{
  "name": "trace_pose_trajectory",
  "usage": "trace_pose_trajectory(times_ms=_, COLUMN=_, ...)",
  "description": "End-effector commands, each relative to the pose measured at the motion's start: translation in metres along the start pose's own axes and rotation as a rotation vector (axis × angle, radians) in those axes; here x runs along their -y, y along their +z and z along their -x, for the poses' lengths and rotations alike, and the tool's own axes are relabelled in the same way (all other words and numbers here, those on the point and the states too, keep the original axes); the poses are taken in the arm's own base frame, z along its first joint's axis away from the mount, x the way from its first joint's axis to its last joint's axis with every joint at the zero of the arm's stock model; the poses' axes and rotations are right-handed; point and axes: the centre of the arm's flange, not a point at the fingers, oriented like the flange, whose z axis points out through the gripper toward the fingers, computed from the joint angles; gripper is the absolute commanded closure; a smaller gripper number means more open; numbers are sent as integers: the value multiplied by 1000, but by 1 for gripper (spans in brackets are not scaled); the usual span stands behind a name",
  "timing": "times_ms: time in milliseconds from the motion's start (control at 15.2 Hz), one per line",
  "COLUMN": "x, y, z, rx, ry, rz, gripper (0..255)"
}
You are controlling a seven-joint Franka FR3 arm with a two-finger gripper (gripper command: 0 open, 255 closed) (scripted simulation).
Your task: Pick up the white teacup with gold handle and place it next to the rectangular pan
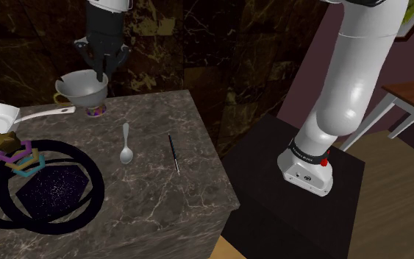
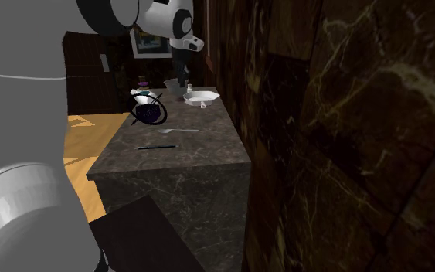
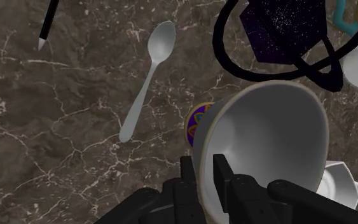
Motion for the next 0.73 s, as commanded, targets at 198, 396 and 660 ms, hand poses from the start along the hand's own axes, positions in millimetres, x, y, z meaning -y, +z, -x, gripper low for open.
trace_pose_trajectory(times_ms=198, x=42, y=22, z=13, rx=-1, ry=2, rz=0, gripper=255)
trace_pose_trajectory(times_ms=396, x=37, y=37, z=13, rx=-1, ry=2, rz=0, gripper=255)
trace_pose_trajectory(times_ms=660, x=31, y=58, z=14, rx=-1, ry=2, rz=0, gripper=255)
